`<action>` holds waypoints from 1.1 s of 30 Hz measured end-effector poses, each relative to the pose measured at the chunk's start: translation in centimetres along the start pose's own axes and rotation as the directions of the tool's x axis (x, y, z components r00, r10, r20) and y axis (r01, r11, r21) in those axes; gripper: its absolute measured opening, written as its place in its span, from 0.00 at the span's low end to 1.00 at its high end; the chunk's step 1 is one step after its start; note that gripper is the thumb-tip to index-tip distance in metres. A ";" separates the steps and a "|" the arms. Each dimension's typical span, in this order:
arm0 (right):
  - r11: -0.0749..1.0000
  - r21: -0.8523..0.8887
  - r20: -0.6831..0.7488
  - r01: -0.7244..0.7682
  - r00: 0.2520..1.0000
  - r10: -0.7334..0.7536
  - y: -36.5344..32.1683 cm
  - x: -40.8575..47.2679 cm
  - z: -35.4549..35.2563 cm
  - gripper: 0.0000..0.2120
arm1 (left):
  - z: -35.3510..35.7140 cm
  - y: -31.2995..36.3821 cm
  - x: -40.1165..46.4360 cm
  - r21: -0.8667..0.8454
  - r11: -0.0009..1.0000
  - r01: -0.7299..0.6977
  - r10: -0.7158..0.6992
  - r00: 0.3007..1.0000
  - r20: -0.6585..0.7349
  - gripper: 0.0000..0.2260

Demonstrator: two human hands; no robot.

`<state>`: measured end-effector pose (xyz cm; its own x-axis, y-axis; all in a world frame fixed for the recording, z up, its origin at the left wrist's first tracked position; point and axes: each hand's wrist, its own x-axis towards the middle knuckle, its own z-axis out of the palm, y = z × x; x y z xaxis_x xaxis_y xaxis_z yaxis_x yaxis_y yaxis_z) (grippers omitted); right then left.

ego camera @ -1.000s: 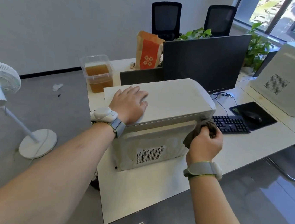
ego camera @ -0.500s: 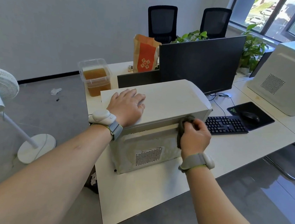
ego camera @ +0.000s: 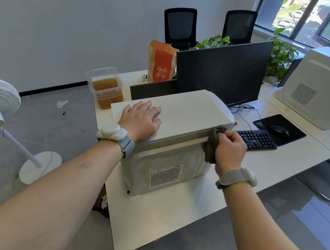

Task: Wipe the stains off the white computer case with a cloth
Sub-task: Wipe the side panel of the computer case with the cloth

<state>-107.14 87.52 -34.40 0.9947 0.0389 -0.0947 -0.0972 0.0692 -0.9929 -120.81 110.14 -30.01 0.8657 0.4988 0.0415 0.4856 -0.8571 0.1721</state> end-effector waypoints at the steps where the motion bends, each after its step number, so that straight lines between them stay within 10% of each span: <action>1: 1.000 0.012 -0.047 0.006 0.999 -0.005 -0.3 0.7 -0.8 0.06 | 0.0 -0.1 0.0 0.002 1.000 0.000 0.000 1.000 -0.001 0.23; 7: 0.990 -0.084 -0.134 0.111 0.984 -0.122 -0.7 3.1 -0.5 0.04 | 0.0 -0.1 -0.1 -0.007 1.000 -0.008 0.008 1.000 0.009 0.23; 11: 0.937 -0.328 -0.053 -0.119 0.993 0.108 2.8 3.1 -1.0 0.05 | -0.1 0.0 0.0 0.002 1.000 -0.008 0.008 1.000 0.006 0.23; 16: 0.998 -0.060 -0.157 -0.028 0.987 0.019 0.1 3.3 -0.9 0.06 | 0.1 0.0 0.0 0.003 1.000 -0.009 0.009 1.000 -0.002 0.22; 22: 0.966 -0.259 0.018 0.000 1.000 0.005 0.9 0.4 0.4 0.03 | 0.0 0.0 0.0 0.003 1.000 -0.008 0.008 1.000 -0.008 0.22; 27: 0.998 -0.053 -0.105 -0.025 0.994 0.020 -0.6 -1.3 1.8 0.05 | 0.0 -0.1 0.0 0.003 1.000 -0.006 0.006 1.000 0.001 0.22; 33: 0.979 -0.102 0.246 -0.176 0.949 0.196 -1.2 -3.9 0.9 0.07 | 0.0 -0.1 0.2 0.013 1.000 -0.004 0.004 1.000 -0.004 0.23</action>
<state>-110.93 88.20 -32.80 0.9174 0.2954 -0.2666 -0.2667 -0.0408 -0.9629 -120.71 110.35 -30.00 0.8671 0.4959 0.0465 0.4837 -0.8607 0.1591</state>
